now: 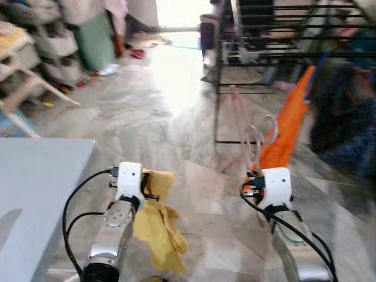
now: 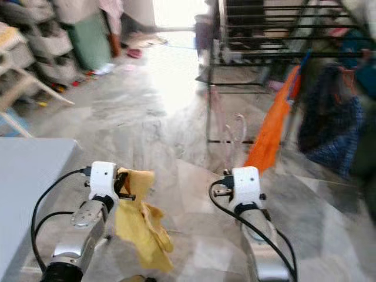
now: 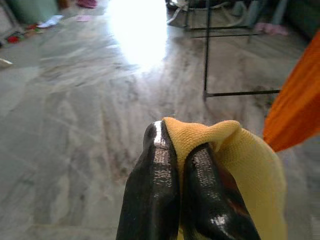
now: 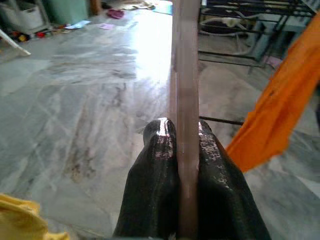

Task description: Hang hanger

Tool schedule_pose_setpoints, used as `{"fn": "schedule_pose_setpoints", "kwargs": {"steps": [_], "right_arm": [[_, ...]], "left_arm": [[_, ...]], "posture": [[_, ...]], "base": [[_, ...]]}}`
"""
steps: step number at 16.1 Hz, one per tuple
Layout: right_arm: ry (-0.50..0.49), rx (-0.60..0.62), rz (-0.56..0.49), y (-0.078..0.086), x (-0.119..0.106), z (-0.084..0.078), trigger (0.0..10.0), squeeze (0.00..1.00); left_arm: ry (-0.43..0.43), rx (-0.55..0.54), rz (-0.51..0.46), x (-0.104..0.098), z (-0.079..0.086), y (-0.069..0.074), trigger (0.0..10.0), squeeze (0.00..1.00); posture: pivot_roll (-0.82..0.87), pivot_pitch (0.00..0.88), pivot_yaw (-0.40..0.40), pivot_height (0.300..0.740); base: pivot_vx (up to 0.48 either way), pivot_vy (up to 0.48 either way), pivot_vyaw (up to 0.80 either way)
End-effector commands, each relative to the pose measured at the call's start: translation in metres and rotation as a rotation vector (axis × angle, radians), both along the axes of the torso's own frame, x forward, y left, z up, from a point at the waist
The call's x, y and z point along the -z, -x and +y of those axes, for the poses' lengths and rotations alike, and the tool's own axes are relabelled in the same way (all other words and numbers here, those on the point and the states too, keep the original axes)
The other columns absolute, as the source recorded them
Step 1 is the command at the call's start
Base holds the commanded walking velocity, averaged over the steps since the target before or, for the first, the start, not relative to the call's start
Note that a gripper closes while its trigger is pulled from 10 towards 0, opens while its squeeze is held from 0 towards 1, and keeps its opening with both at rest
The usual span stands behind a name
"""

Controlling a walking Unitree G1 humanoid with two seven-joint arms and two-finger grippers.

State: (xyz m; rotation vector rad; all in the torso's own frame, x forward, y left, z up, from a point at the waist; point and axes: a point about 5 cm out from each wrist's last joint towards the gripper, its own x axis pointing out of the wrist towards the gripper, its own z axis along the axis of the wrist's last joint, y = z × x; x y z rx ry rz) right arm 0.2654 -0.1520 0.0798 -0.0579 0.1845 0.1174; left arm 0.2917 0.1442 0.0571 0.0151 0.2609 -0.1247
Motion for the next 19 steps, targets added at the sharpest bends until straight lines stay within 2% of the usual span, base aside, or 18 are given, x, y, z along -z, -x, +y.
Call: {"fn": "schedule_pose_setpoints", "kwargs": {"steps": [1, 12, 15, 19], "right_arm": [[0.001, -0.018, -0.012, -0.001, -0.003, 0.004, 10.0, 0.00], [0.017, -0.074, 0.068, 0.009, 0.011, 0.008, 10.0, 0.00], [0.016, -0.086, 0.082, 0.011, 0.014, 0.011, 10.0, 0.00], [0.023, -0.087, 0.042, 0.002, 0.009, 0.012, 10.0, 0.00]], "left_arm": [[0.008, 0.016, -0.051, -0.011, -0.002, -0.006, 10.0, 0.00], [0.005, 0.049, -0.012, -0.001, -0.012, 0.000, 10.0, 0.00], [-0.004, 0.046, 0.000, 0.001, -0.009, 0.001, 10.0, 0.00], [-0.004, 0.024, -0.011, -0.002, -0.006, -0.003, 10.0, 0.00]], "posture": [[-0.08, 0.088, 0.043, 0.740], [-0.07, 0.077, 0.004, 0.740], [-0.07, 0.080, 0.011, 0.740], [-0.07, 0.088, 0.041, 0.740]], "base": [[0.000, -0.326, 0.00], [0.000, -0.328, 0.00], [0.000, -0.315, 0.00], [0.000, -0.306, 0.50]]}}
